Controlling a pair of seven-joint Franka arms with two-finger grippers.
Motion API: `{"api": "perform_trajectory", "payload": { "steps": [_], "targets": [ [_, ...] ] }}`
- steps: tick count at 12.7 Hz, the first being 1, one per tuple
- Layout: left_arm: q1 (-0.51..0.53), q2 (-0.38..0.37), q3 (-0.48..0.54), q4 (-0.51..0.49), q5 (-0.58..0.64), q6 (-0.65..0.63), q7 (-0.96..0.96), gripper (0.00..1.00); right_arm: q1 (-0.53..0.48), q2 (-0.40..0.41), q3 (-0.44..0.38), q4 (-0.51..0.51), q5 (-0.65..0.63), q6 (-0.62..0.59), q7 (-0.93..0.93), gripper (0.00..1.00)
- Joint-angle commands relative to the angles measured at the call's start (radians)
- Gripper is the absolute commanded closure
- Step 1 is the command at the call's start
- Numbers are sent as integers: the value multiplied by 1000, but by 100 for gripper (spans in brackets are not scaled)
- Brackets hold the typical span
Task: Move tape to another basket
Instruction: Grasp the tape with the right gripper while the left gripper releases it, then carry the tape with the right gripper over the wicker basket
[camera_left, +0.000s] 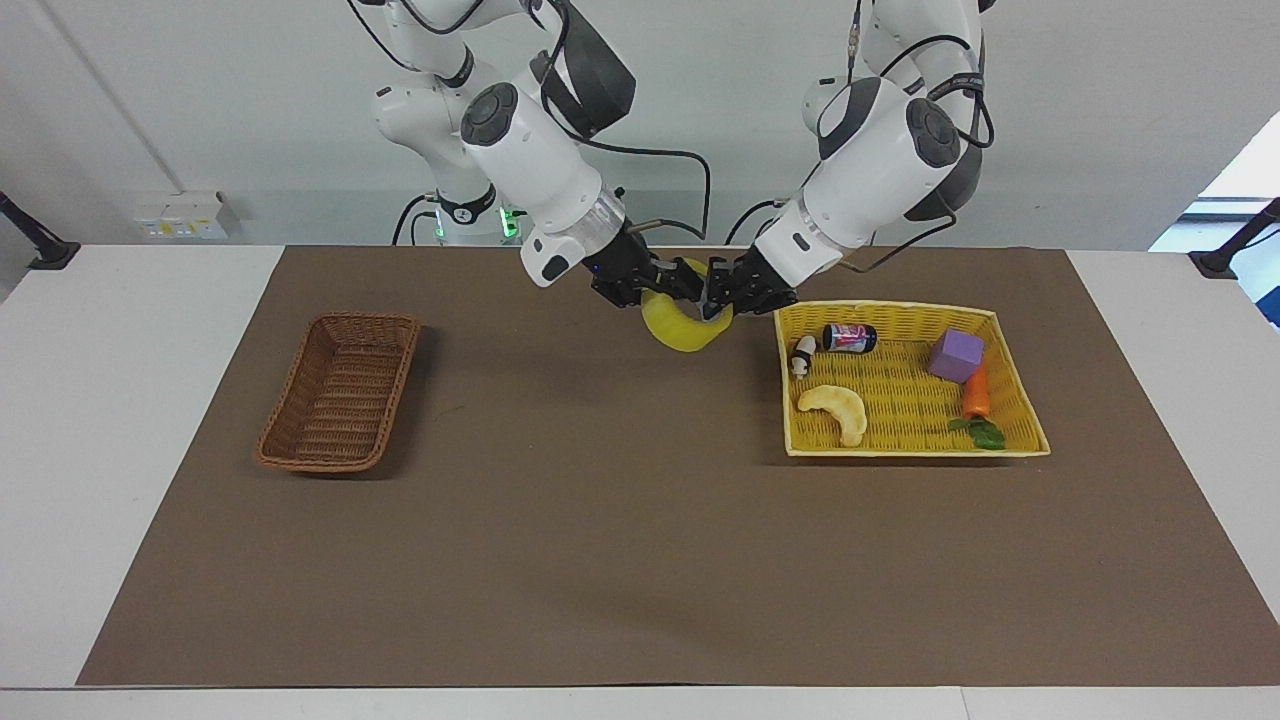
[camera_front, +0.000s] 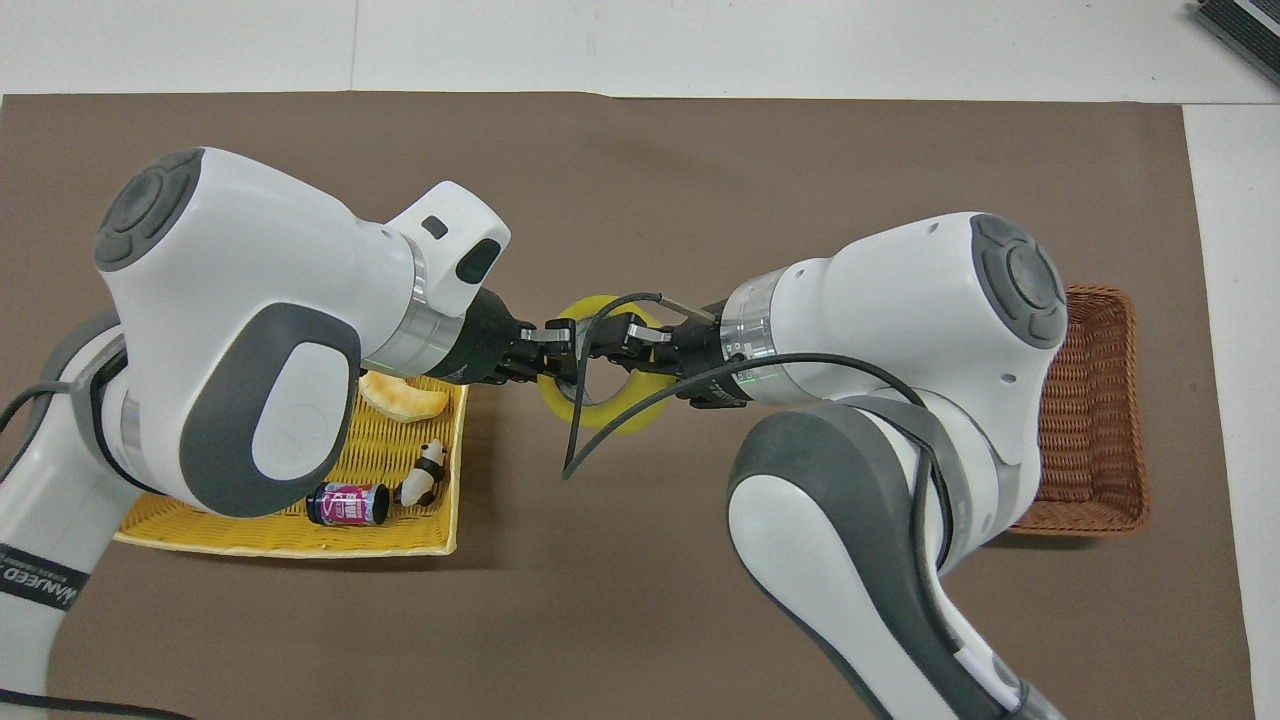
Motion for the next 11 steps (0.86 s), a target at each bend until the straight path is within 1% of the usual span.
{"api": "perform_trajectory", "payload": {
  "steps": [1, 3, 6, 7, 8, 9, 11],
  "targets": [
    [17, -27, 10, -16, -25, 25, -9, 0, -32, -22, 5, -32, 14, -21, -6, 100],
    [40, -34, 16, -15, -24, 22, -9, 0, -32, -22, 5, -32, 13, -21, -4, 100],
    [112, -42, 16, -7, -15, 5, -3, 0, -35, -19, 3, -32, 6, -19, -9, 100],
    [133, -42, 16, -2, -12, 4, 9, 0, -36, -19, 0, -32, -12, -21, -25, 100],
    [159, -42, 18, -2, 1, 1, 9, 0, -52, -17, -2, -32, -56, -27, -42, 100],
    [190, -43, 18, 2, 22, -27, 9, 0, -76, -14, 0, -30, -91, -37, -61, 100],
    [237, -43, 18, 22, 132, -94, 13, 0, -156, -8, 0, -30, -110, -48, -152, 100]
  ]
}}
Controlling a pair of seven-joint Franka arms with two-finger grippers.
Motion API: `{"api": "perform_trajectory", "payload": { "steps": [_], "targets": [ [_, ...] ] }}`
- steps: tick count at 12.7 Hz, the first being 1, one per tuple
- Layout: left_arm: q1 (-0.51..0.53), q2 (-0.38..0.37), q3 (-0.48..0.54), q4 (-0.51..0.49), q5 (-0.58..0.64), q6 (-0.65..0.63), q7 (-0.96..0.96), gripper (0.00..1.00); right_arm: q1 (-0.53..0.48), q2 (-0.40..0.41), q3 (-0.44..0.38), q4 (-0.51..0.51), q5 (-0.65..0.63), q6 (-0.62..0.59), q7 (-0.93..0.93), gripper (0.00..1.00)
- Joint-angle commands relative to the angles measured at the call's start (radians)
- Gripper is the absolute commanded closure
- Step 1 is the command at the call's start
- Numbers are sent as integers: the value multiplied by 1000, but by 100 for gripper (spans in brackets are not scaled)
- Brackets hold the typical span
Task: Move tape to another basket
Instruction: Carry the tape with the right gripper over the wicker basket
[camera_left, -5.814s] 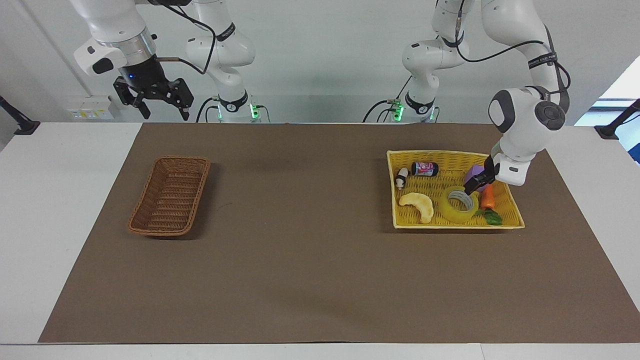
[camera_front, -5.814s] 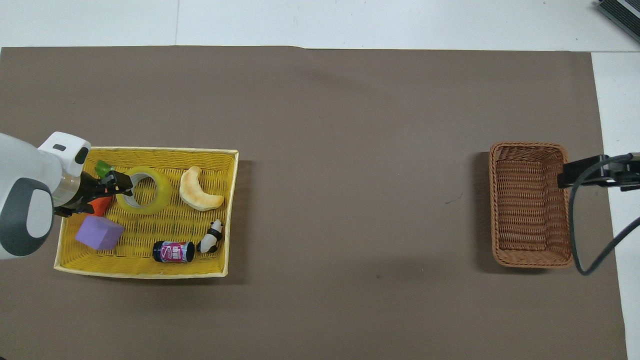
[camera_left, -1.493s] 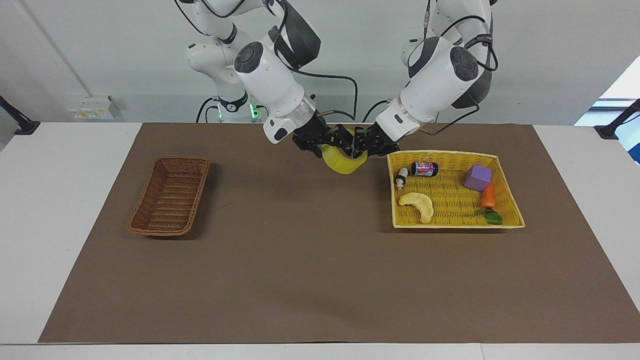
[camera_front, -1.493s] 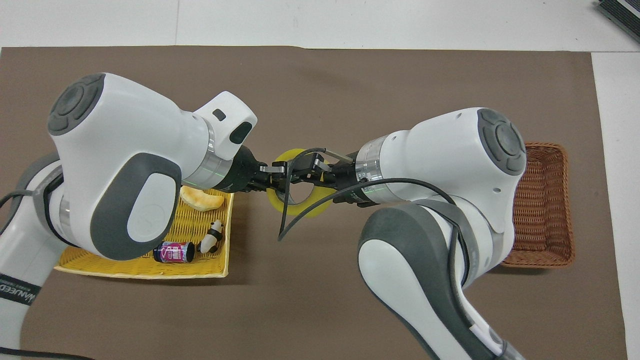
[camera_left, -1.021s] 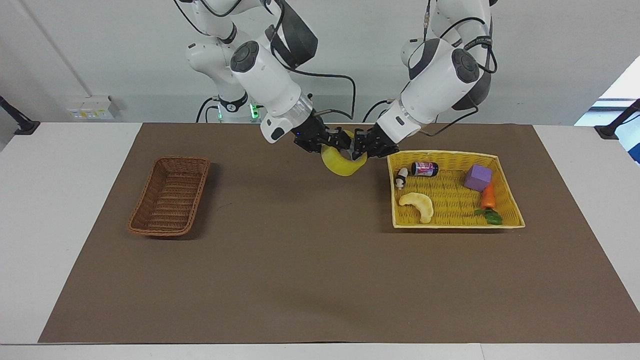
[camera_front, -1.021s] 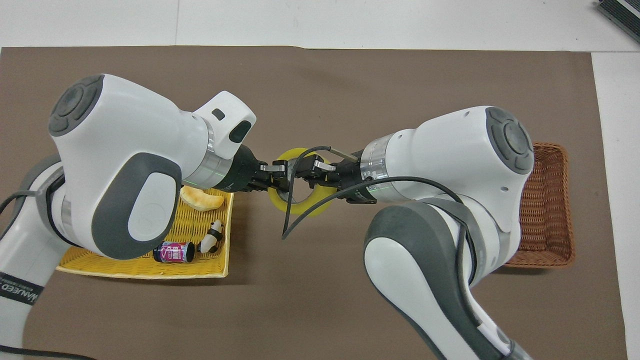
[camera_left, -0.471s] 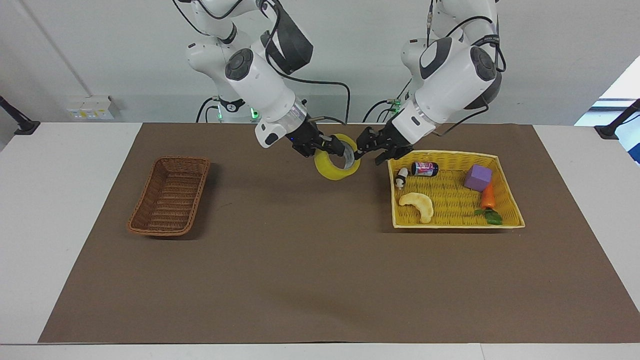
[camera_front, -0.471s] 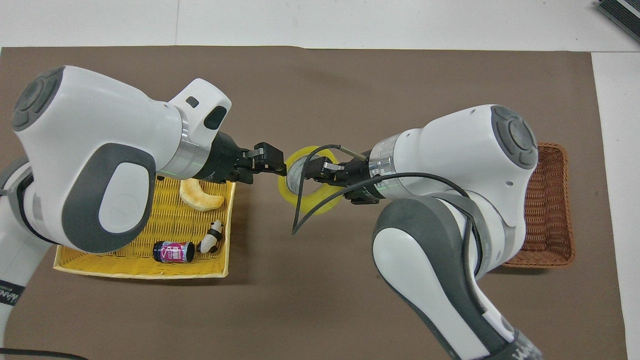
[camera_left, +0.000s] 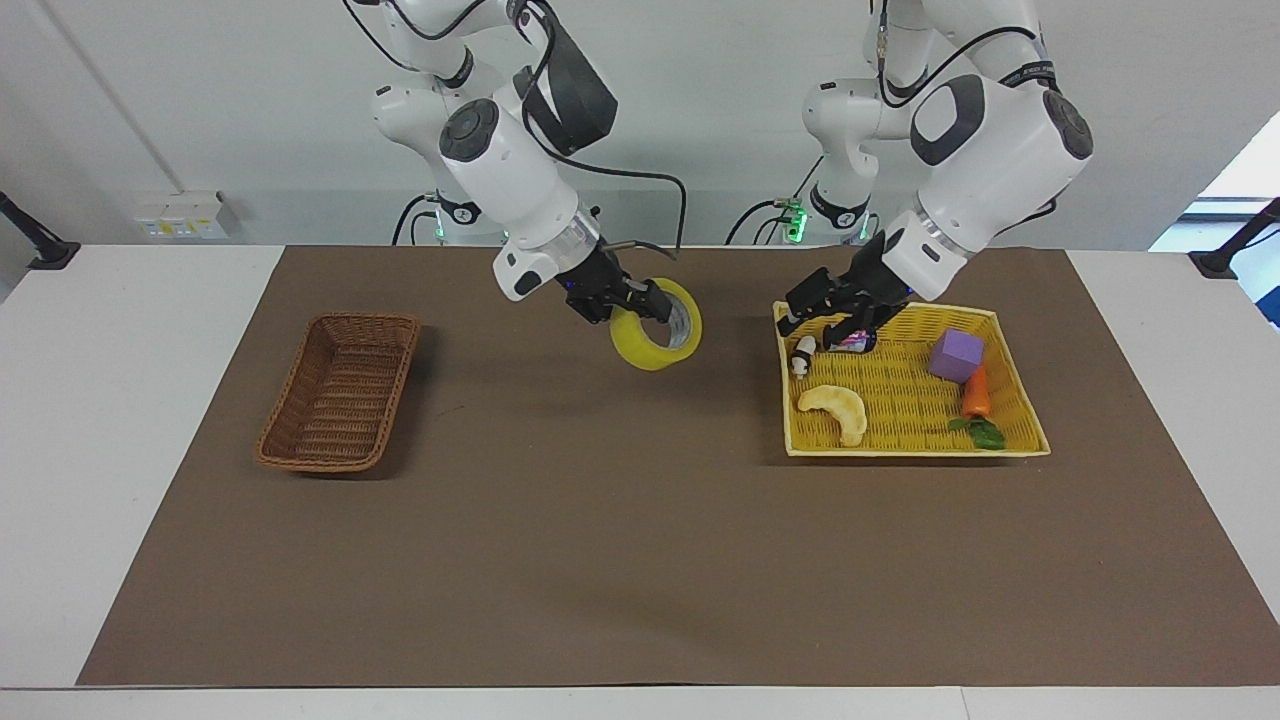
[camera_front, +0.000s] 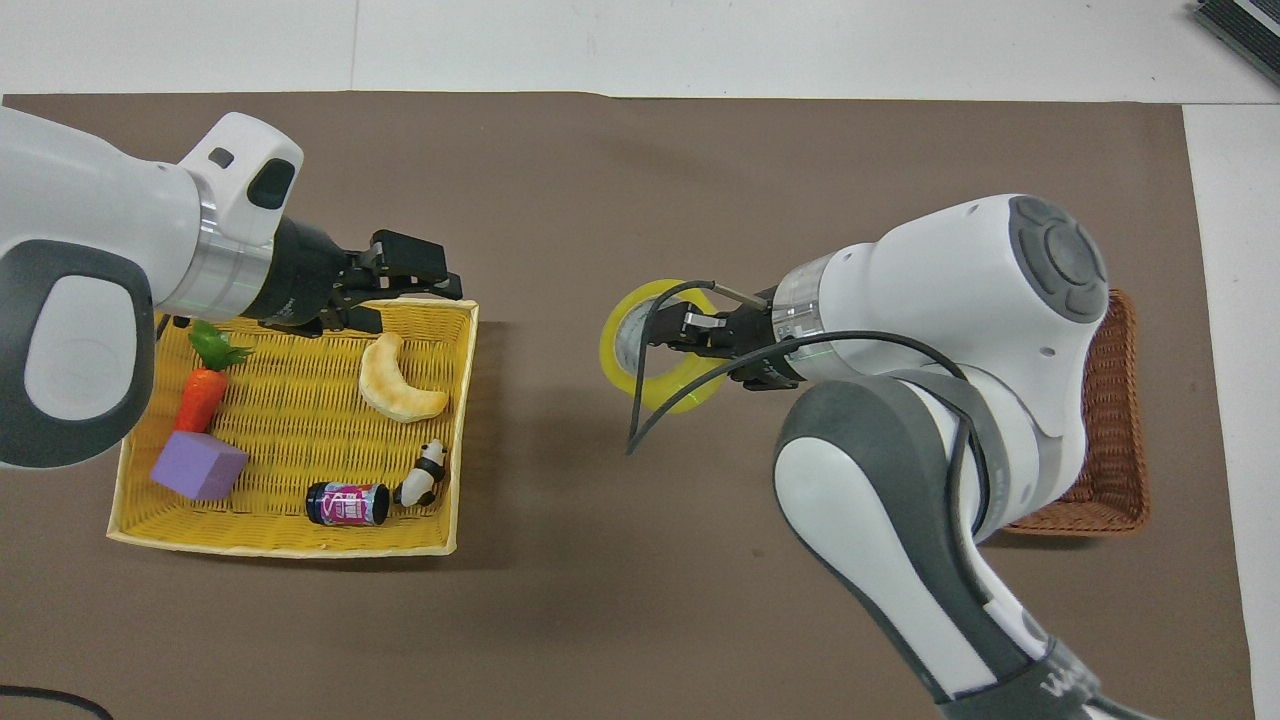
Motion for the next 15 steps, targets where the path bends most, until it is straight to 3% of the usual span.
{"api": "perform_trajectory", "payload": {
  "steps": [1, 4, 7, 11, 15],
  "targets": [
    [60, -14, -6, 23, 124, -78, 5, 0, -129, -3, 6, -6, -14, -35, -160, 100],
    [113, -12, -6, 34, 287, -109, 40, 0, -290, 5, 6, -8, -15, -65, -365, 100],
    [137, -14, -3, 54, 471, -173, 207, 0, -456, 0, 6, -46, -15, -82, -522, 100],
    [149, -37, 20, 120, 483, -313, 289, 0, -609, 12, 6, -141, -7, -67, -747, 100],
    [181, -87, 19, 108, 479, -327, 288, 0, -678, 22, 6, -206, -7, -50, -899, 100]
  ]
}}
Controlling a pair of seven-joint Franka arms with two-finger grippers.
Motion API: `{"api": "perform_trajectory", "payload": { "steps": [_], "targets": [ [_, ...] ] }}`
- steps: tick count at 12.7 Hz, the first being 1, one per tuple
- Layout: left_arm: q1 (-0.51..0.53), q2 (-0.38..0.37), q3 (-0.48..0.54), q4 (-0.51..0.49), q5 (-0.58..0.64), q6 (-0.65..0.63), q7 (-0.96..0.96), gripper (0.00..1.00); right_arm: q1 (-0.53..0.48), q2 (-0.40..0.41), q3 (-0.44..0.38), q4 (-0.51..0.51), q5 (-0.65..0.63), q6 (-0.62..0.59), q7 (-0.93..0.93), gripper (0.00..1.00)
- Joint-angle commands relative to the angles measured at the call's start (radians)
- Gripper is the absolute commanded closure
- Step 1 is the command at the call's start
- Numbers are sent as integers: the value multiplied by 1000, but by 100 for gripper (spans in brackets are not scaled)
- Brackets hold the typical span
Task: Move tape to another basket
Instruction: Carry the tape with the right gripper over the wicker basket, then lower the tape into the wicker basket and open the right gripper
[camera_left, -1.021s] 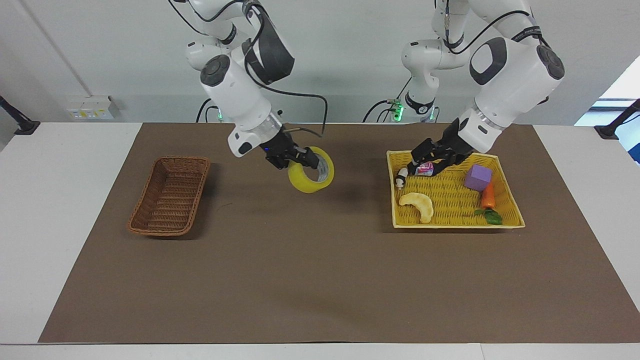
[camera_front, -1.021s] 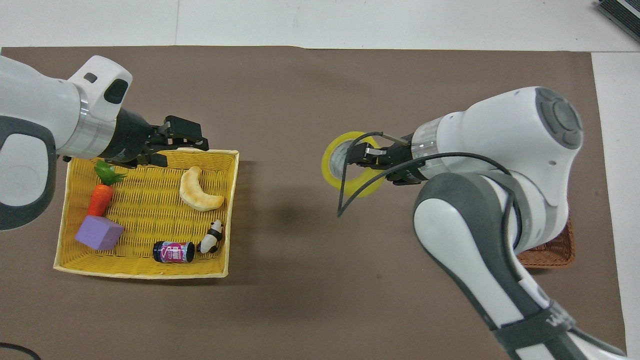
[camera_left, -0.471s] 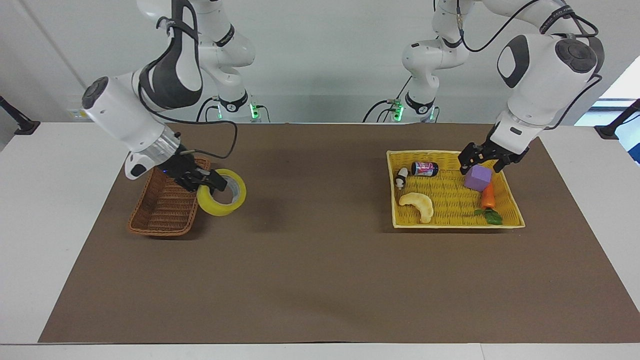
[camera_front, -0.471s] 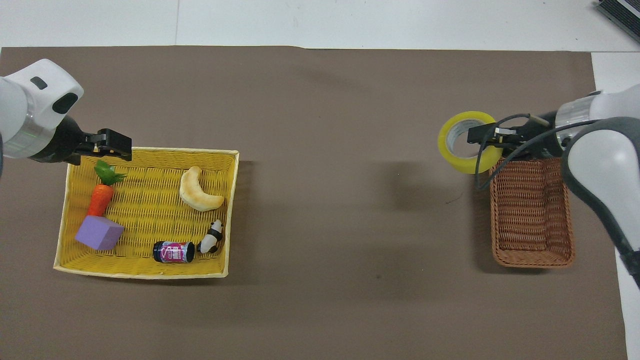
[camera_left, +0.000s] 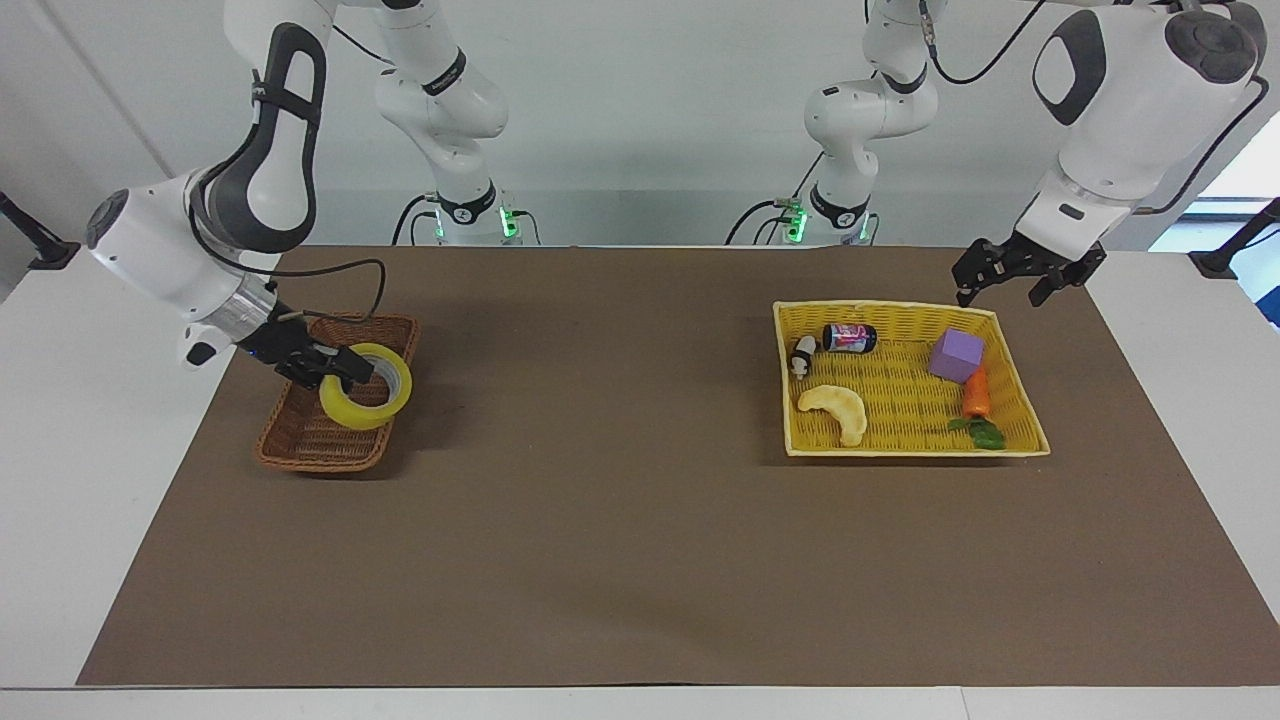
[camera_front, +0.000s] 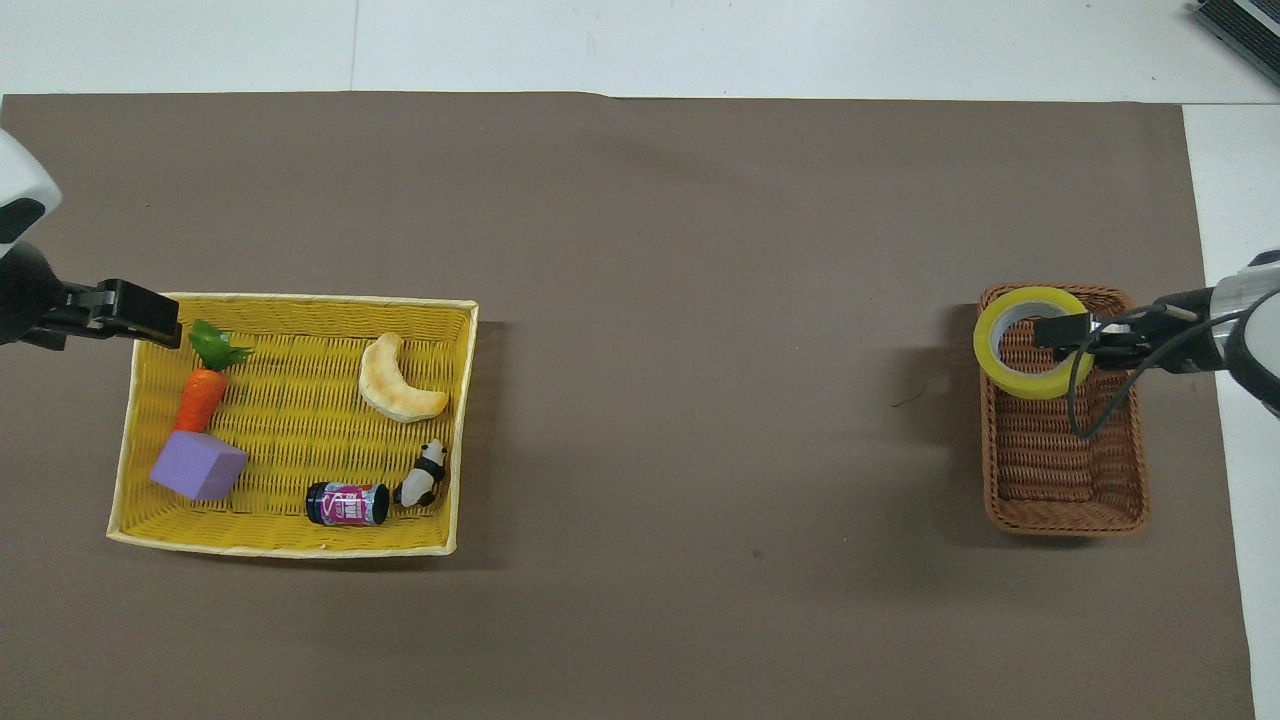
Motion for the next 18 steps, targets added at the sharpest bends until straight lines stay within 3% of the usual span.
{"api": "perform_trajectory", "payload": {
  "steps": [1, 5, 18],
  "targets": [
    [24, -15, -7, 2, 10, -20, 18, 0, -41, -7, 17, -50, 8, 35, -94, 100],
    [35, -7, -7, 71, 5, -144, 11, 0, -64, 15, 15, -92, 7, 51, -161, 100],
    [39, -15, -7, 63, 5, -138, 11, 0, -107, 17, 12, -125, -90, 43, -283, 100]
  ]
}}
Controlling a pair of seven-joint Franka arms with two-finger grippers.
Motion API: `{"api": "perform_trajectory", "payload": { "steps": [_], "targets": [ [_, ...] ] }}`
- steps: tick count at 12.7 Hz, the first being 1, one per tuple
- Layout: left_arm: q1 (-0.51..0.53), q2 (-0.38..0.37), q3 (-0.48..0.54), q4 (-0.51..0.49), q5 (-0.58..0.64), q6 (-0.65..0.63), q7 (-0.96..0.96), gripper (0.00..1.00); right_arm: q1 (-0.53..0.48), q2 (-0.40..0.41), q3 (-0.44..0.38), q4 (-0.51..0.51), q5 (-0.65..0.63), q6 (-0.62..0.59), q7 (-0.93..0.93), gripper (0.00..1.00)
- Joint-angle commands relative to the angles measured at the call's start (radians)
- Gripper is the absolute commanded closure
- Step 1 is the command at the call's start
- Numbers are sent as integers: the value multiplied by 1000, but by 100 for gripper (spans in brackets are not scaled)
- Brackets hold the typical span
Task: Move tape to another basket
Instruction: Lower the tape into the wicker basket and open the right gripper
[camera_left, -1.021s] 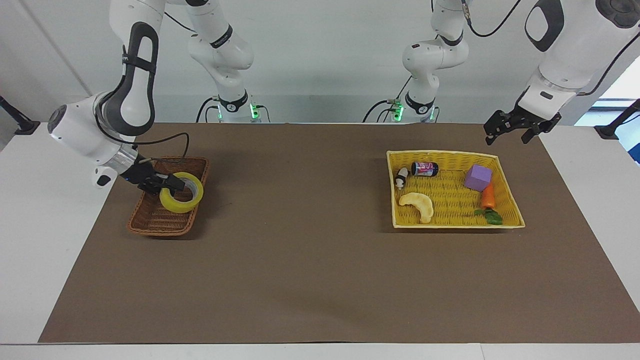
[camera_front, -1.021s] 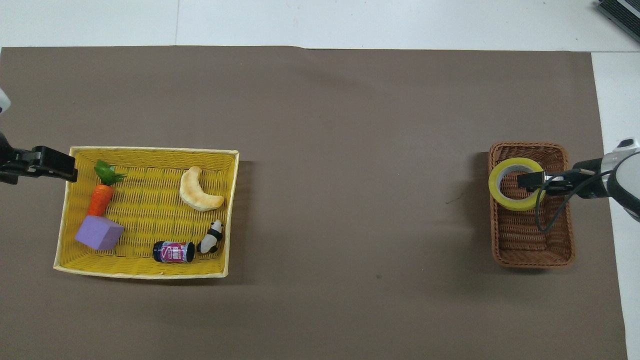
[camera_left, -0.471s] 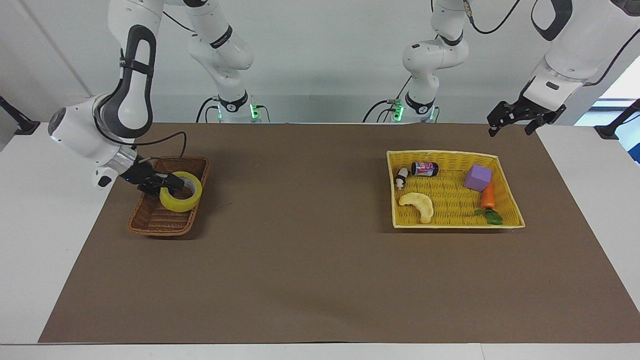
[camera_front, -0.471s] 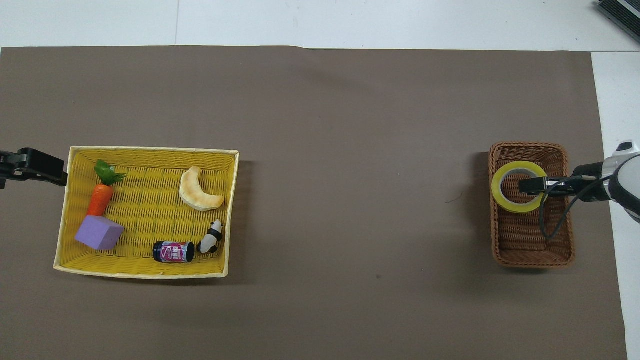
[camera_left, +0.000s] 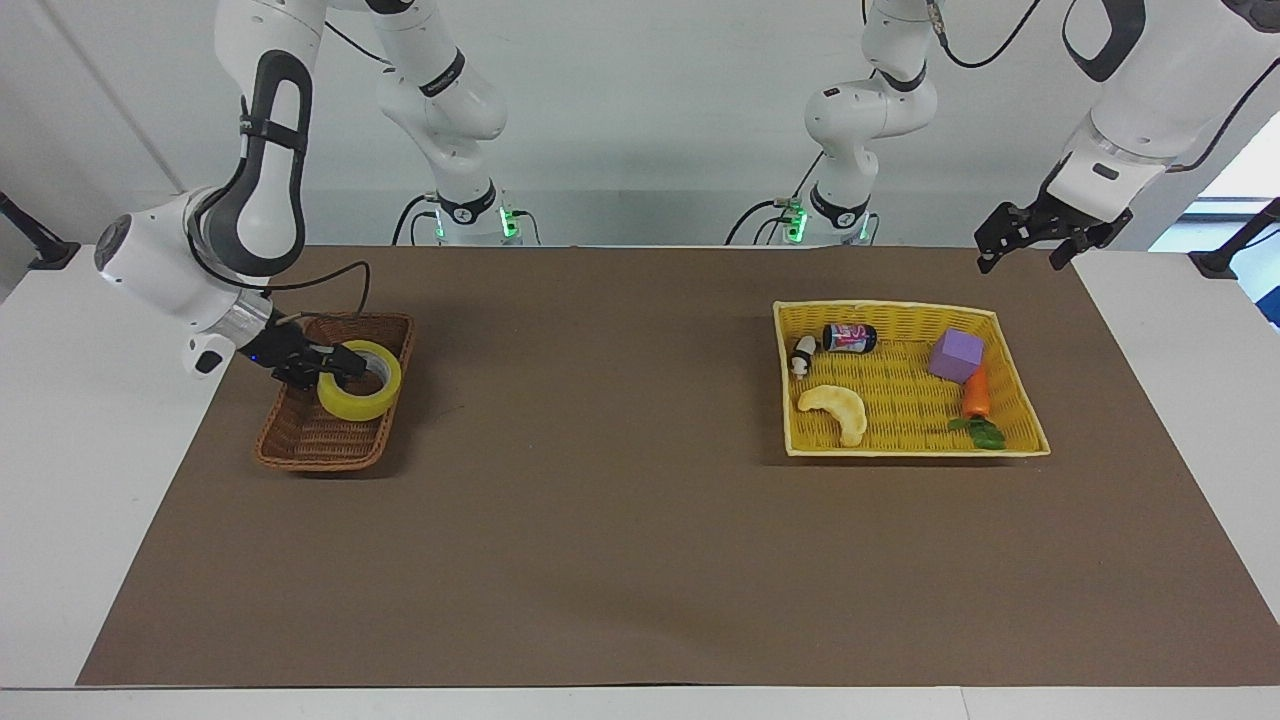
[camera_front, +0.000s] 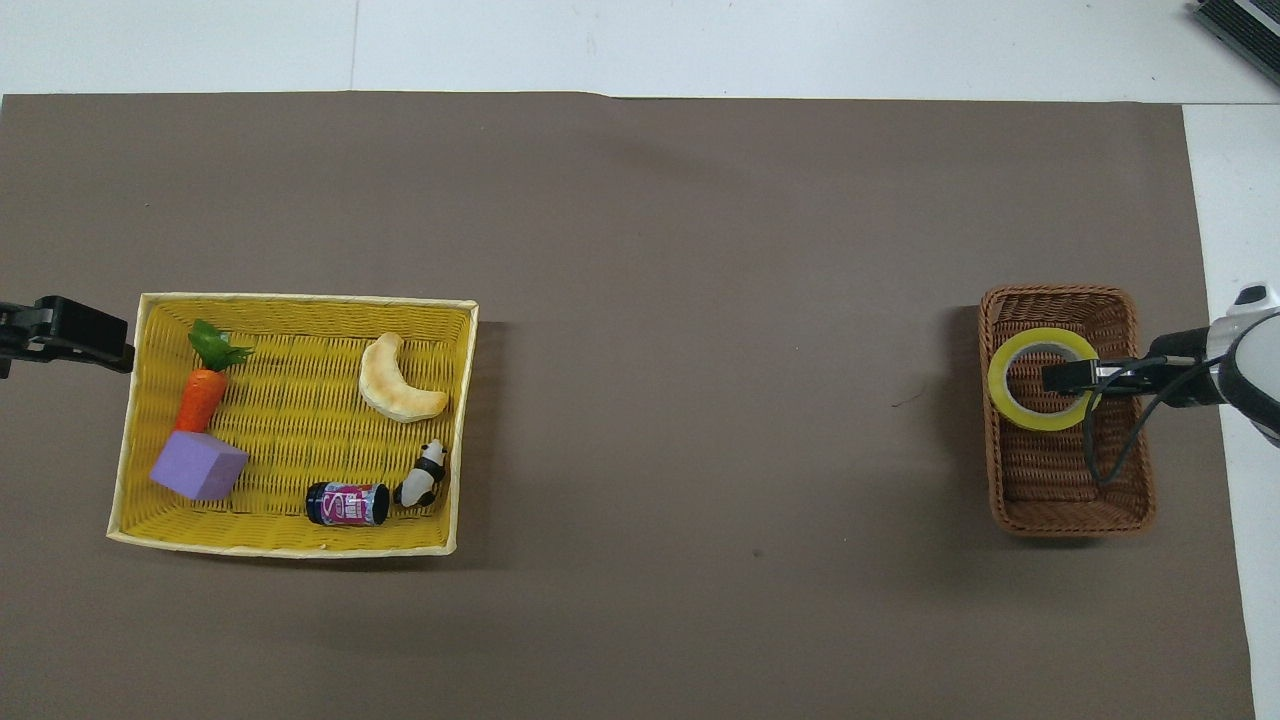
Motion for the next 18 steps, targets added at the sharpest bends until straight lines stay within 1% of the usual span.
{"api": "perform_trajectory", "payload": {
  "steps": [1, 4, 7, 9, 12, 13, 14, 16, 17, 18],
  "targets": [
    [13, -2, -8, 10, 5, -22, 9, 0, -51, 0, 6, -41, -71, 13, -72, 100],
    [15, -2, -8, 10, 5, -22, 9, 0, -60, 11, 8, -1, -53, -3, -99, 100],
    [15, -2, -10, 10, 5, -22, 9, 0, -68, 0, 8, -34, -51, 2, -116, 100],
    [7, -1, -7, 10, 5, -23, 10, 0, -84, 0, 8, -27, -50, 2, -186, 100],
    [-17, -1, -4, 10, 5, -25, 10, 0, -97, 10, 8, 15, 15, 5, -297, 100],
    [-30, 1, 5, 10, 5, -23, 10, 0, -101, 10, 6, 12, 26, 11, -314, 100],
    [-71, 1, 42, 10, 5, -23, 10, 0, -119, 7, 8, 6, 27, 10, -331, 100],
    [-166, 1, 140, 10, 5, -22, 10, 0, -124, 5, 6, 9, 88, 4, -403, 100],
    [-186, 1, 156, 10, 5, -22, 10, 0, -124, 4, 5, 7, 89, 4, -418, 100],
    [-180, -4, 154, 10, 5, -20, 10, 0, -126, 5, 6, 15, 87, 0, -446, 100]
  ]
}}
